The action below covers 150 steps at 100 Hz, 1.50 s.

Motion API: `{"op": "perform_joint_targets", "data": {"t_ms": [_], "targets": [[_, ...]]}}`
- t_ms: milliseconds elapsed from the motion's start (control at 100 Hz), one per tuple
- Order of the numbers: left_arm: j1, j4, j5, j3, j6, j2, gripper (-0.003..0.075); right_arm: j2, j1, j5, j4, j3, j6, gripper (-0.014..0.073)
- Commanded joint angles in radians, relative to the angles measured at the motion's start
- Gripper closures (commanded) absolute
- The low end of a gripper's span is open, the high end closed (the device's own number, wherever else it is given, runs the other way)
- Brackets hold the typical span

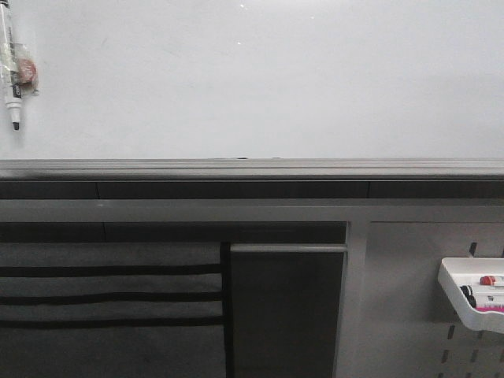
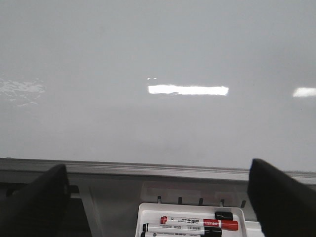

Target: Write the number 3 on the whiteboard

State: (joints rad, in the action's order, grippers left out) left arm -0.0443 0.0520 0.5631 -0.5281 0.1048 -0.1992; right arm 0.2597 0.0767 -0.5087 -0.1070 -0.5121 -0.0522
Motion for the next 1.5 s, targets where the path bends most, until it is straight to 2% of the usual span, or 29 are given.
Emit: {"op": "perform_joint_targets", "data": {"t_ms": [0, 450, 600, 920, 1220, 1490], "targets": [[0.003, -0.026, -0.075, -0.024, 0.000, -0.020, 0.0097, 0.020, -0.004, 0.083, -0.020, -0.033, 0.009, -0.0071], [0.003, -0.180, -0.078, -0.024, 0.000, -0.022, 0.0135, 0.020, -0.004, 0.095, -0.017, -0.033, 0.009, -0.0071], [0.003, -0.184, -0.080, -0.024, 0.004, -0.072, 0.0150, 0.020, -0.004, 0.105, -0.011, -0.033, 0.009, -0.0071], [-0.053, -0.200, -0.102, -0.090, 0.006, -0.381, 0.0226, 0.020, -0.004, 0.109, 0.025, -0.033, 0.009, -0.0071], [-0.122, -0.206, -0.269, -0.170, 0.006, -0.719, 0.0289, 0.020, -0.004, 0.109, 0.025, -0.033, 0.009, -0.0071], [-0.140, -0.210, -0.352, -0.280, 0.006, -0.994, 0.0292, 0.020, -0.004, 0.101, 0.025, -0.033, 0.009, -0.0071]]}}
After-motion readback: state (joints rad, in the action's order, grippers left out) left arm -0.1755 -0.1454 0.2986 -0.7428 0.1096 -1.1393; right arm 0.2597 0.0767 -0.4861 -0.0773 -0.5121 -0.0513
